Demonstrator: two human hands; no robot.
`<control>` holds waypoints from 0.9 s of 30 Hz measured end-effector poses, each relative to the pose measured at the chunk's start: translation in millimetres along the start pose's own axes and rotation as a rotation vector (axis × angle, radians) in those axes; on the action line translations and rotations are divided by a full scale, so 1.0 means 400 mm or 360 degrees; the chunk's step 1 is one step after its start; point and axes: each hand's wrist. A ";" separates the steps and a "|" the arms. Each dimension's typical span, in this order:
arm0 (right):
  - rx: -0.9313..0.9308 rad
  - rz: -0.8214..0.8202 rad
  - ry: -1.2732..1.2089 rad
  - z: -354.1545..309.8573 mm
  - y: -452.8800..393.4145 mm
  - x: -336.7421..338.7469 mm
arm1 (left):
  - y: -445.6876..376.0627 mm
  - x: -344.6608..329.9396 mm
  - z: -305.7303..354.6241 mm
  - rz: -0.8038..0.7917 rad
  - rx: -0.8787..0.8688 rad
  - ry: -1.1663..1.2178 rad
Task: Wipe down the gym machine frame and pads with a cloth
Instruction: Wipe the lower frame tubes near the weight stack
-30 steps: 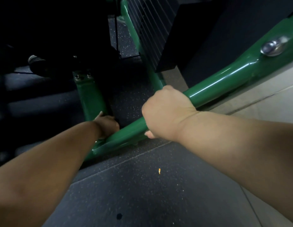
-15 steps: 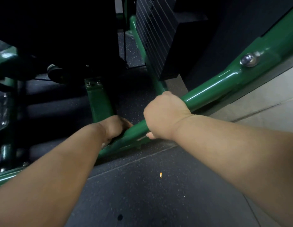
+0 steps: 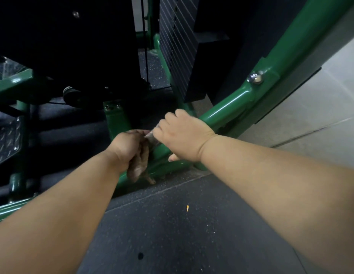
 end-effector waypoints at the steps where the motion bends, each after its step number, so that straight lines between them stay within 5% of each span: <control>1: -0.0001 0.0021 -0.0015 0.001 0.001 0.001 | 0.009 -0.003 0.008 0.0011 -0.0006 0.0002; 9: -0.0446 0.0486 -0.0976 -0.071 0.203 -0.040 | 0.066 -0.045 0.044 -0.0004 -0.0096 0.0419; 15: -0.1170 -0.0188 -0.2270 -0.085 0.268 -0.022 | 0.162 -0.174 0.113 0.0045 -0.0360 0.0497; 18: -0.1370 -0.0225 -0.2807 -0.083 0.241 -0.012 | 0.186 -0.207 0.128 0.0057 -0.0401 0.0365; 27: -0.2045 -0.0010 -0.3027 0.026 0.297 0.030 | 0.178 -0.211 0.228 0.0018 -0.0478 0.0033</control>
Point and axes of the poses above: each hand's wrist, its own y-axis away from the middle knuckle, its own x-axis out of the back of the hand, z = x × y, and after that the axes turned 13 degrees about -x, right-handed
